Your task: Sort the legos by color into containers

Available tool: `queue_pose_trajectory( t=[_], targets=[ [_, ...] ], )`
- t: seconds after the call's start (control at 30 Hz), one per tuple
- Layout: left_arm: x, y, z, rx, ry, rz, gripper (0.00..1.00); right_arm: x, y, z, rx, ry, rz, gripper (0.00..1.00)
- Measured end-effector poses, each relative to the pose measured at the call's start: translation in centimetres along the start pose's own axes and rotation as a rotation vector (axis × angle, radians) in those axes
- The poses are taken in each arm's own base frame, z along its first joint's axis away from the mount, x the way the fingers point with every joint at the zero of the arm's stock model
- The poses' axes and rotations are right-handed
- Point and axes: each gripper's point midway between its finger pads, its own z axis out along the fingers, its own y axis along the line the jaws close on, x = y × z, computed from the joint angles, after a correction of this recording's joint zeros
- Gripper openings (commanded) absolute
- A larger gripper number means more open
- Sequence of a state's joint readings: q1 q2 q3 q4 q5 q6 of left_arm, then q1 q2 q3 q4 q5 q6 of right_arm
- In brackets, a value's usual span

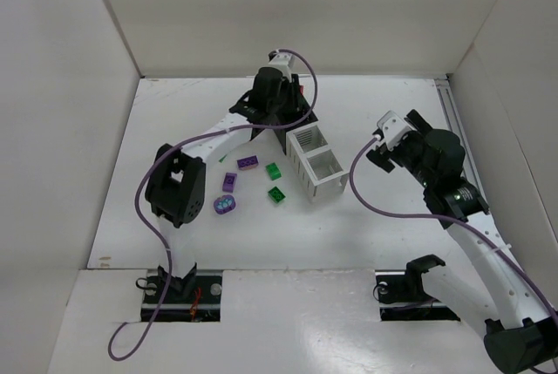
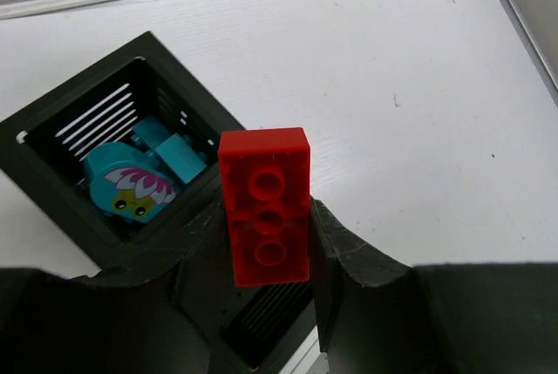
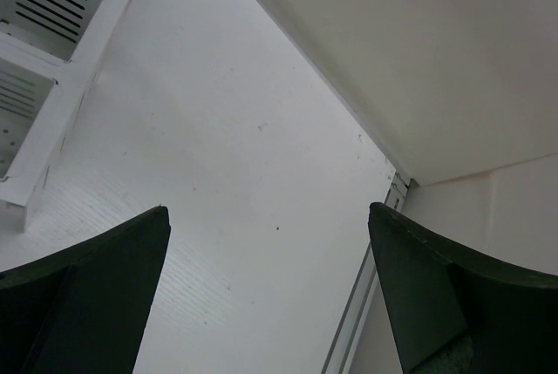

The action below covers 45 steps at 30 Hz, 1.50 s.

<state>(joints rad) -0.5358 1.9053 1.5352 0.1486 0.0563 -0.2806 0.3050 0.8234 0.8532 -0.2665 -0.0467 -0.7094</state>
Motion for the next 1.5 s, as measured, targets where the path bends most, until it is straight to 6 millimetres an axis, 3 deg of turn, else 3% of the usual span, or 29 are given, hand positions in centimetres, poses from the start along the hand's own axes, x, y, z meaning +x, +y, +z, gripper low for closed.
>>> queue_pose_trajectory(
  t=[0.2,0.33,0.5,0.57,0.6,0.7,0.77,0.87,1.0,1.07,1.17,1.3,1.4,1.5],
  targets=[
    [0.0,-1.1,0.7,-0.012,-0.003,0.043,0.41,0.8,0.1,-0.1,-0.001,0.032,0.002,1.00],
    [0.1,-0.9,0.7,-0.028,-0.003,0.056,0.57,0.9,0.1,-0.1,-0.001,0.036,0.001,1.00],
    [0.6,-0.6,0.6,-0.050,0.001,0.067,0.61,1.0,0.2,-0.1,-0.004,0.038,0.000,1.00],
    [0.9,-0.5,0.4,-0.056,0.010,0.069,0.69,0.9,0.3,0.0,-0.008,0.035,-0.004,1.00],
    [1.0,-0.5,0.2,-0.060,0.016,0.069,0.82,0.9,0.4,0.1,-0.016,0.032,-0.006,1.00],
    [0.8,-0.3,-1.2,-0.074,0.014,0.068,1.00,1.0,1.2,0.9,-0.062,0.031,-0.015,1.00],
    [0.1,-0.2,-3.1,-0.085,-0.001,0.060,1.00,1.0,2.1,1.9,-0.103,0.036,-0.027,1.00],
    [-2.5,-0.2,-7.6,-0.119,-0.068,0.022,1.00,-0.1,4.5,3.6,-0.194,0.028,-0.066,1.00],
    [-6.6,0.6,-15.4,-0.206,-0.209,-0.137,1.00,-4.6,8.7,6.5,-0.331,-0.037,-0.141,1.00],
    [-7.1,1.9,-19.2,-0.278,-0.257,-0.261,1.00,-6.9,10.5,8.2,-0.378,-0.068,-0.160,1.00],
    [-4.8,4.8,-23.2,-0.410,-0.270,-0.436,1.00,-9.9,13.6,10.6,-0.440,-0.100,-0.171,1.00],
    [2.9,8.9,-26.9,-0.625,-0.175,-0.600,1.00,-14.2,18.5,14.9,-0.535,-0.160,-0.195,1.00],
    [7.9,11.1,-30.1,-0.760,-0.113,-0.687,1.00,-16.1,22.4,18.0,-0.619,-0.200,-0.201,1.00],
    [8.9,11.7,-32.6,-0.787,-0.141,-0.756,1.00,-16.7,26.0,21.2,-0.697,-0.216,-0.198,1.00]
  ],
)
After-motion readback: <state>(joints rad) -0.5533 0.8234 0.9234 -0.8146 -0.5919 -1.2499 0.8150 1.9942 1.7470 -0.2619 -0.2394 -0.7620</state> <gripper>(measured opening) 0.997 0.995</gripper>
